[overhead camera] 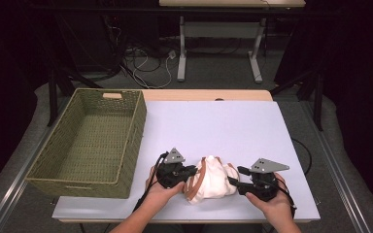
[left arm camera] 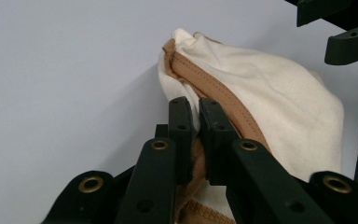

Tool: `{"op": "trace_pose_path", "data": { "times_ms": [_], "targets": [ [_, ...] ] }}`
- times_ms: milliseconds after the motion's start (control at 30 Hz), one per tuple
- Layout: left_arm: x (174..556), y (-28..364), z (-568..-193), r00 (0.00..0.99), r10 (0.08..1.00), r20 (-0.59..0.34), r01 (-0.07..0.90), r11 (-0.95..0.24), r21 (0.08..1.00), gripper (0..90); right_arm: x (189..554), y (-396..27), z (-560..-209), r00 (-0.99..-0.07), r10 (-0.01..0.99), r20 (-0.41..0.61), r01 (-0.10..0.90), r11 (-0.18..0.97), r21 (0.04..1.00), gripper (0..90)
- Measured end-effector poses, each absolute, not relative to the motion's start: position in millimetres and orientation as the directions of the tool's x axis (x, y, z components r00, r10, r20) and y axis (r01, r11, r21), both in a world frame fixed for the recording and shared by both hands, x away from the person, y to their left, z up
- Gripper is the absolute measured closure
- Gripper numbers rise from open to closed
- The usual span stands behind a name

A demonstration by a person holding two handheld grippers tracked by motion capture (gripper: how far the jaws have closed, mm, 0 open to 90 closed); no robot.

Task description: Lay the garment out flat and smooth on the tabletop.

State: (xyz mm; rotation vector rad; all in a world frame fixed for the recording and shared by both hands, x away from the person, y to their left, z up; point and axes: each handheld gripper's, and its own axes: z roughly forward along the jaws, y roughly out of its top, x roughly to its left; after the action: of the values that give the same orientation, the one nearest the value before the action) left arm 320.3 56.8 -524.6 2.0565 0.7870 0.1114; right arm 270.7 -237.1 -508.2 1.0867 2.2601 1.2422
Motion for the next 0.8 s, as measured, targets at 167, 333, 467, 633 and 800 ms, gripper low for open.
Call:
{"op": "trace_pose_path", "data": {
  "times_ms": [167,333,467,633,800],
  "targets": [
    [320.4,59.6,-519.6,0.790,0.577,-0.207,0.481,-0.374,0.793,84.4,273.2,-233.7,-502.7,-0.653,0.755,0.066,0.460,0.326,0.826,45.9],
    [318.9,60.7,-514.1,0.794,0.573,-0.202,0.468,-0.365,0.805,84.4,277.4,-222.9,-495.5,-0.662,0.747,0.053,0.450,0.340,0.826,46.0],
    [318.5,61.6,-511.4,0.800,0.568,-0.193,0.457,-0.368,0.810,84.5,283.1,-213.0,-490.7,-0.681,0.731,0.038,0.430,0.358,0.829,46.2],
    [316.9,60.4,-511.0,0.795,0.572,-0.203,0.465,-0.359,0.810,84.6,293.0,-201.5,-487.7,-0.696,0.717,0.049,0.431,0.362,0.826,45.4],
    [317.1,60.6,-510.7,0.804,0.564,-0.189,0.449,-0.366,0.815,84.6,302.3,-192.5,-484.4,-0.698,0.714,0.055,0.430,0.357,0.829,40.5]
  ]
}}
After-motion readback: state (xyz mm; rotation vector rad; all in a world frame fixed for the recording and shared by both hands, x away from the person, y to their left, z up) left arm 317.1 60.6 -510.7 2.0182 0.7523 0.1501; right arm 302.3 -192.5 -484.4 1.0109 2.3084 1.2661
